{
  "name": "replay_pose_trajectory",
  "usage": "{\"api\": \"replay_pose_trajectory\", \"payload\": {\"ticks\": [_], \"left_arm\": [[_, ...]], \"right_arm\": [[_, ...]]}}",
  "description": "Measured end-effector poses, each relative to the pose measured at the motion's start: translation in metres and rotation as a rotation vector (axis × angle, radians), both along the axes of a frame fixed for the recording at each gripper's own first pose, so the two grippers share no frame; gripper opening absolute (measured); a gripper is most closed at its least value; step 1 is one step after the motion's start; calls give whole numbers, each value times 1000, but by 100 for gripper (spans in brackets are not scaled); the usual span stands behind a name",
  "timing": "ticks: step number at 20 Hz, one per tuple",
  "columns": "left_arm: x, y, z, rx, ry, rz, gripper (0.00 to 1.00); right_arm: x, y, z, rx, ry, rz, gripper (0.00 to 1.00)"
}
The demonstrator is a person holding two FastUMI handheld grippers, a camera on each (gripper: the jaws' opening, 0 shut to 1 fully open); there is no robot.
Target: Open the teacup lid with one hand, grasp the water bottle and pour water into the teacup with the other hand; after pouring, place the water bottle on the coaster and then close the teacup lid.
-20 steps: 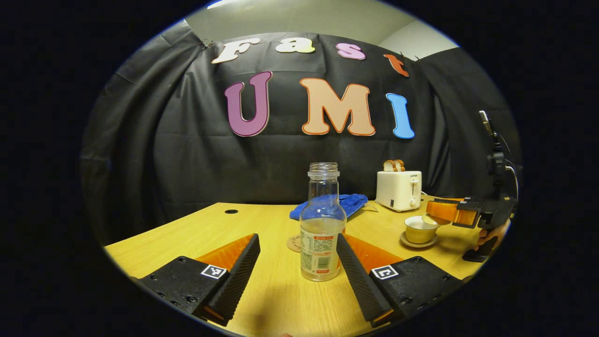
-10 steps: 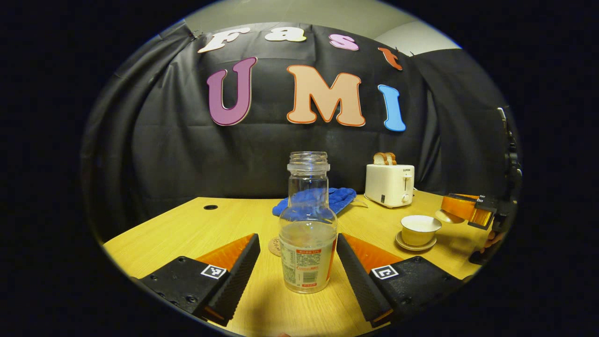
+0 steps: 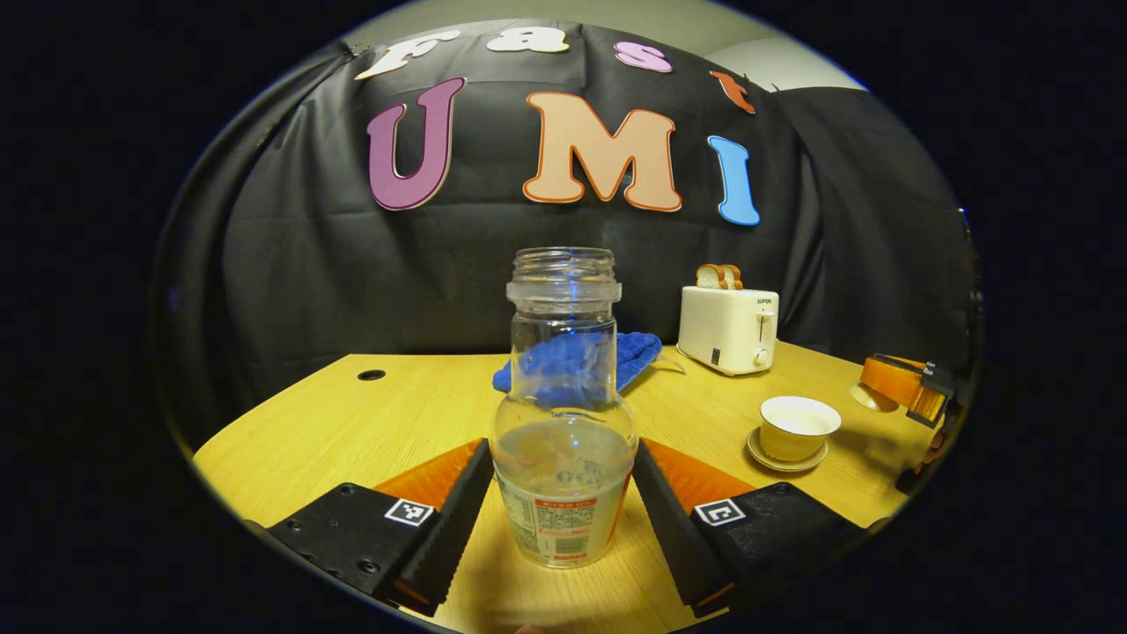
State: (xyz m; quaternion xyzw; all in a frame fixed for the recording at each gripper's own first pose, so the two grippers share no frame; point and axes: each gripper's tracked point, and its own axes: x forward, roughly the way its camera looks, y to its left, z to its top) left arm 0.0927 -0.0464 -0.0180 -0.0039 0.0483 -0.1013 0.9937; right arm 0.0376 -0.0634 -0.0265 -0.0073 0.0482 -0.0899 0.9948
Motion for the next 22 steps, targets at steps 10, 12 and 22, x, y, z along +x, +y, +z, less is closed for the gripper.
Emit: {"api": "replay_pose_trajectory", "payload": {"ticks": [10, 12, 22], "left_arm": [[4, -1, -2, 27, 10, 10, 70], [5, -4, 0, 49, 10, 5, 68], [39, -2, 59, 657, -141, 56, 66]], "right_arm": [[-14, -27, 4, -6, -4, -42, 30], [-15, -28, 3, -5, -1, -39, 31], [-16, -26, 4, -1, 0, -23, 31]]}}
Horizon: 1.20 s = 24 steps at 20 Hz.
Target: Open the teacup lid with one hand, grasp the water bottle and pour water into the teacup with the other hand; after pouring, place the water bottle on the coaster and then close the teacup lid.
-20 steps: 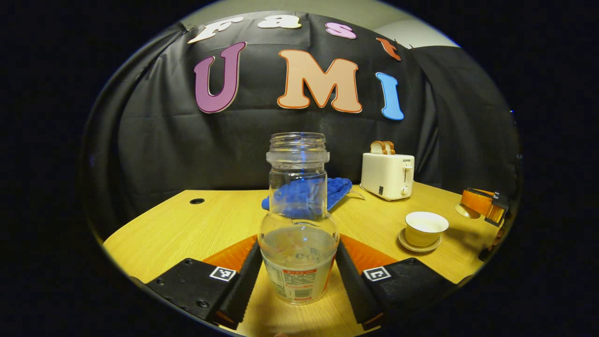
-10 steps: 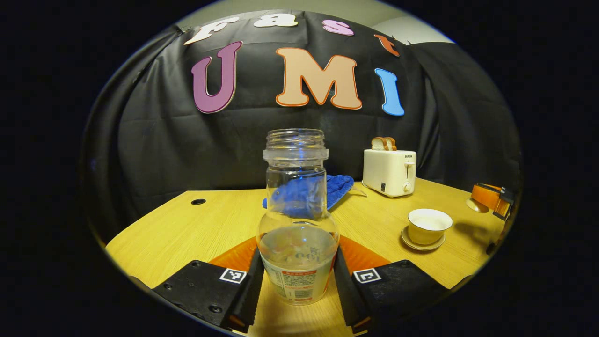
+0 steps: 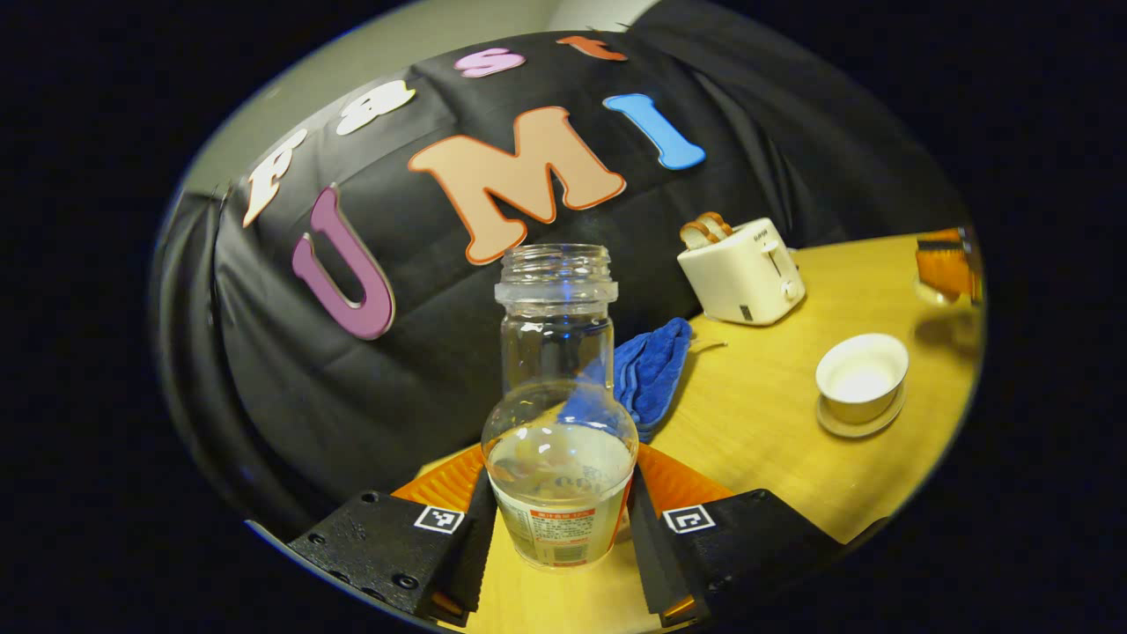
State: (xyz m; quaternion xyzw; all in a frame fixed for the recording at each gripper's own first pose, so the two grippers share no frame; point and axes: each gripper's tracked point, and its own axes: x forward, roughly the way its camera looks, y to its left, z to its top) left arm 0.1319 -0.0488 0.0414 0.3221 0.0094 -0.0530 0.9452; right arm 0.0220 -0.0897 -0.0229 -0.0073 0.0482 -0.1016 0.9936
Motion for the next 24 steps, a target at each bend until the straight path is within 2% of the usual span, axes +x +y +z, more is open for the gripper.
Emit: {"api": "replay_pose_trajectory", "payload": {"ticks": [5, 7, 13, 24], "left_arm": [[12, -23, -21, 344, 0, -60, 67], [10, -34, -30, 439, -4, -87, 66], [15, -43, -47, 599, 11, -111, 66], [18, -63, -44, 855, -31, -167, 65]], "right_arm": [[0, -4, 0, -1, 0, -10, 31], [0, -3, 0, -1, 0, -7, 31], [-1, -8, 0, 0, 2, 0, 31], [-1, -9, 1, 0, 2, 2, 31]]}}
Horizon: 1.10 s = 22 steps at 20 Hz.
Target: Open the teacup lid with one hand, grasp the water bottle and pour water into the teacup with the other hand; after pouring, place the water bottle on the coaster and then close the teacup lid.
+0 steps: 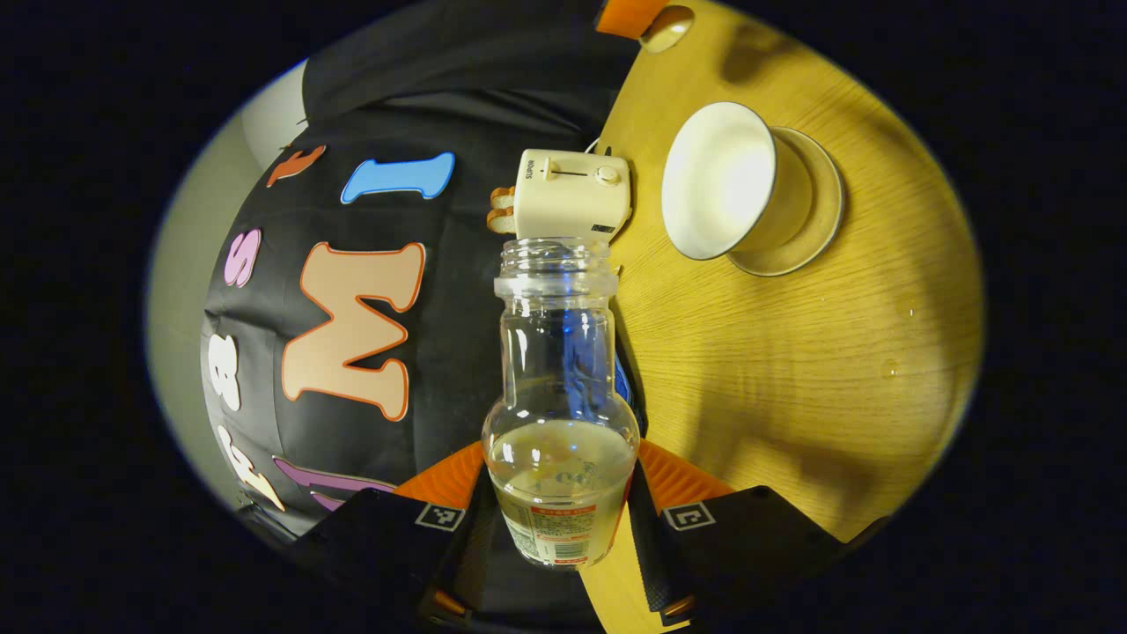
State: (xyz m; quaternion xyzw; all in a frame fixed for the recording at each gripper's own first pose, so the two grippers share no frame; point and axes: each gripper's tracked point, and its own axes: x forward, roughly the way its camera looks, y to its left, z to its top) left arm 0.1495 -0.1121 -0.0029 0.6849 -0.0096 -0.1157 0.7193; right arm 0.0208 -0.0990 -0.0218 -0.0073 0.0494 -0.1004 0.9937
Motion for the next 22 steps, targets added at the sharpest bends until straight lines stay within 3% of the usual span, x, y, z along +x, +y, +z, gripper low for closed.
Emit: {"api": "replay_pose_trajectory", "payload": {"ticks": [9, 22], "left_arm": [[1, -7, 7, 172, -38, -25, 66], [4, -14, 12, 295, -79, -46, 66]], "right_arm": [[0, -1, -1, 0, 0, 0, 31], [-1, -1, -1, 0, -1, 2, 31]]}}
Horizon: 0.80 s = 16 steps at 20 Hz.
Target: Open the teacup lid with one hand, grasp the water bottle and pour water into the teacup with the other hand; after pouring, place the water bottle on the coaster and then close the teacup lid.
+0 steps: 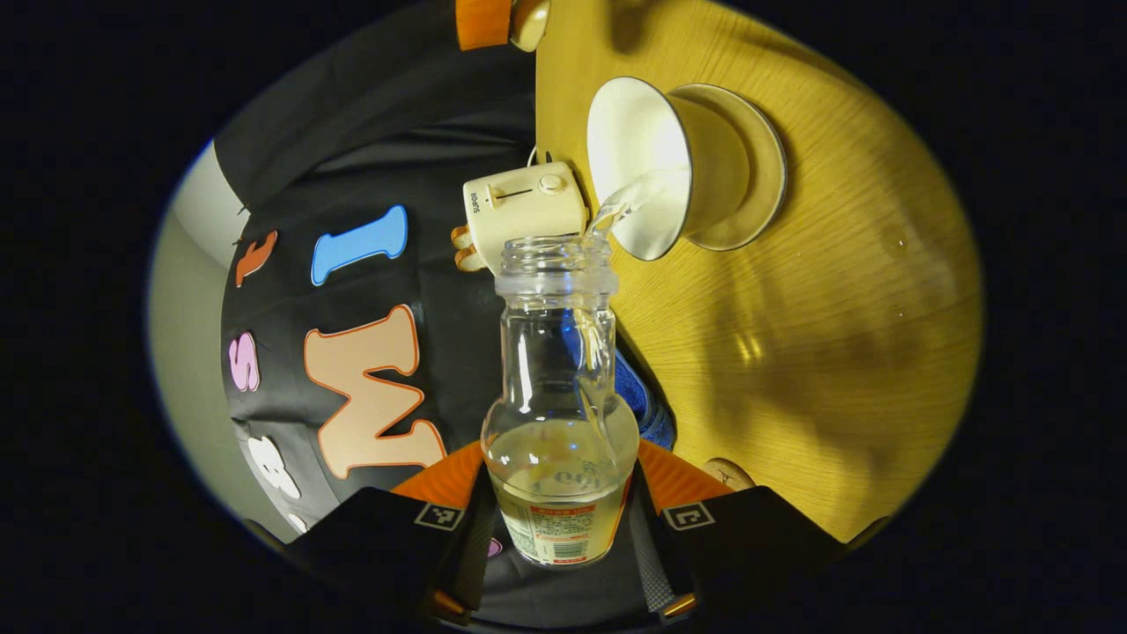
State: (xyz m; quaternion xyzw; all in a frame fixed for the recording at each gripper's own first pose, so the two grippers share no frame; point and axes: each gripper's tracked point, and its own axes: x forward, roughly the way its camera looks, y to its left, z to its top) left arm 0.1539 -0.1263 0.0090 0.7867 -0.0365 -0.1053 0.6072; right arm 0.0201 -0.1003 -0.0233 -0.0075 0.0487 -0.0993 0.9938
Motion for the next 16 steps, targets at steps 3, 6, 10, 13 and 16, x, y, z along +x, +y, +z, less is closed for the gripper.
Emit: {"api": "replay_pose_trajectory", "payload": {"ticks": [3, 6, 10, 13, 16], "left_arm": [[-1, -2, 4, 25, -14, -6, 66], [-3, -3, 12, 52, -31, -9, 66], [-7, -6, 20, 100, -49, -12, 66], [-9, -13, 30, 135, -77, -31, 66], [-11, -18, 39, 165, -99, -48, 66]], "right_arm": [[0, 0, 0, 0, 0, 0, 31], [0, 0, 0, 0, 0, 0, 31], [0, -1, 1, 0, 0, 0, 31], [0, 0, 1, 0, 0, 0, 31], [0, 0, 1, 0, 0, 0, 31]]}}
